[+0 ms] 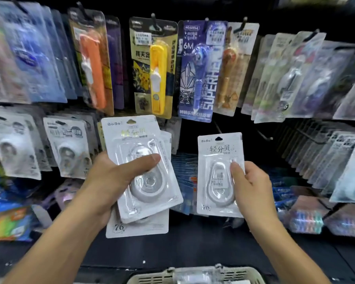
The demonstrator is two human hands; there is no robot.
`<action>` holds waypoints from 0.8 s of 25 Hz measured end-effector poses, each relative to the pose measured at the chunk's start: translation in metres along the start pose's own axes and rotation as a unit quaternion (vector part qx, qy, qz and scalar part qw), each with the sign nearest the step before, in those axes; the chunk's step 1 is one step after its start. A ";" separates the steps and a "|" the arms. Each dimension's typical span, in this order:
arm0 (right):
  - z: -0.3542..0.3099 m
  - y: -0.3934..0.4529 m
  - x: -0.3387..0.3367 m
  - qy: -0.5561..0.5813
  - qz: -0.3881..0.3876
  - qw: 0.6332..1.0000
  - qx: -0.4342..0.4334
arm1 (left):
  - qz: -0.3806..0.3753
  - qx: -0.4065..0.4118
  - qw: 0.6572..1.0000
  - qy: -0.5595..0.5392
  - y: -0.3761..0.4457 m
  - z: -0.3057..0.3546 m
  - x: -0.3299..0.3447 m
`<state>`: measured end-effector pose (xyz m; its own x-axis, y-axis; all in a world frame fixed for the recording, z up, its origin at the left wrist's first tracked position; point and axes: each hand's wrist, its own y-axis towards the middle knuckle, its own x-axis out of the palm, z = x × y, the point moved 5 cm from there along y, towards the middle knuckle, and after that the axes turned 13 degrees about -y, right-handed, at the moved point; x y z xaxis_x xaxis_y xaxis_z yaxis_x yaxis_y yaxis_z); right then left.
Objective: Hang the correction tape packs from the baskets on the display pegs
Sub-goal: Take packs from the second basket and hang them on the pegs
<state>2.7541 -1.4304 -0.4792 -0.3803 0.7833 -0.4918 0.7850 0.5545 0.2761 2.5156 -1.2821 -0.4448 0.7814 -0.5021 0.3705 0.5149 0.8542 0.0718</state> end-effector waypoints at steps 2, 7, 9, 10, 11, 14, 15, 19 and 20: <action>0.000 0.002 -0.005 0.013 0.014 1.000 0.017 | -0.010 -0.011 1.000 -0.001 -0.002 -0.005 0.005; 0.001 0.002 -0.011 0.054 -0.006 0.998 0.030 | 0.002 -0.018 1.000 -0.009 -0.004 -0.008 0.008; 0.001 0.001 -0.016 0.063 -0.007 0.997 0.041 | 0.004 -0.016 1.000 -0.010 -0.003 -0.009 0.008; -0.002 0.002 -0.018 0.054 -0.008 0.998 0.042 | 0.003 -0.016 1.000 -0.006 -0.003 -0.010 0.008; -0.004 0.005 -0.019 0.042 -0.013 0.998 0.042 | 0.003 -0.015 1.000 -0.003 -0.003 -0.012 0.008; -0.009 0.014 -0.019 0.010 -0.020 0.999 0.033 | 0.011 -0.016 1.000 -0.002 -0.001 -0.016 0.014; -0.011 0.018 -0.020 -0.002 -0.020 0.999 0.028 | 0.013 -0.018 1.000 -0.001 0.000 -0.017 0.016; -0.022 0.017 -0.028 -0.198 0.087 0.975 -0.051 | -0.001 -0.027 1.000 0.000 0.002 -0.021 0.025; -0.027 0.009 -0.024 -0.202 0.101 0.969 -0.099 | -0.001 -0.028 1.000 -0.005 0.002 -0.023 0.028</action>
<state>2.7574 -1.4367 -0.4425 0.0244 0.7295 -0.6836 0.6986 0.4767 0.5336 2.5465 -1.2975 -0.4556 0.7771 -0.5021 0.3794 0.5357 0.8442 0.0198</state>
